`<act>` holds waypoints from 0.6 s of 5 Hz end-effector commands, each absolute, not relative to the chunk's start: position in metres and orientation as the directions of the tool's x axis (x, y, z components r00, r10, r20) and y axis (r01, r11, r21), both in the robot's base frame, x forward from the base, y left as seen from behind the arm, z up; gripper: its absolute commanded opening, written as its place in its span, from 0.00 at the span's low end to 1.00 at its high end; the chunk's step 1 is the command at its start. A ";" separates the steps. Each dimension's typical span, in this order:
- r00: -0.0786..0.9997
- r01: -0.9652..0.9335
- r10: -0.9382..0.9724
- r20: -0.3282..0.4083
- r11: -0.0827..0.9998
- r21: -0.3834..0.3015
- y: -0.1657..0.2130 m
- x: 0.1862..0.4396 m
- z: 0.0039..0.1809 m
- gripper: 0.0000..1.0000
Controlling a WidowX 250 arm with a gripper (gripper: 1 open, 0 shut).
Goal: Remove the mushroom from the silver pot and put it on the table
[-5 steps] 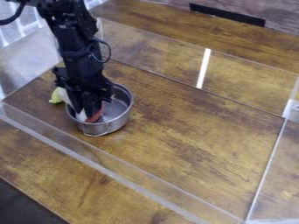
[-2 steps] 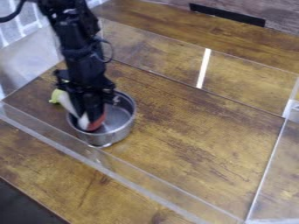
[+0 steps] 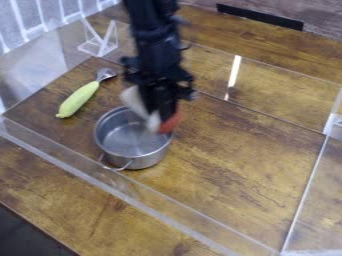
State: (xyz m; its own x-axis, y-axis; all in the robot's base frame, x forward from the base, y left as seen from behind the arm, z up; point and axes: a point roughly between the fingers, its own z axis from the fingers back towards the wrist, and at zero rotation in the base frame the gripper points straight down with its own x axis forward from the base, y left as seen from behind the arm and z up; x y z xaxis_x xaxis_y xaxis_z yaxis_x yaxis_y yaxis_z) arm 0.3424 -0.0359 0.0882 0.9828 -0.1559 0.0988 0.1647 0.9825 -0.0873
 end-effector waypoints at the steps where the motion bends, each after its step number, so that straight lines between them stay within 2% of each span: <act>1: 0.960 0.245 -0.231 0.161 0.967 -0.074 -0.087 0.356 0.097 0.00; 2: 0.962 0.246 -0.235 0.142 0.966 -0.072 -0.108 0.357 0.071 0.00; 3: 0.971 0.214 -0.206 0.118 0.975 -0.064 -0.105 0.354 0.047 0.00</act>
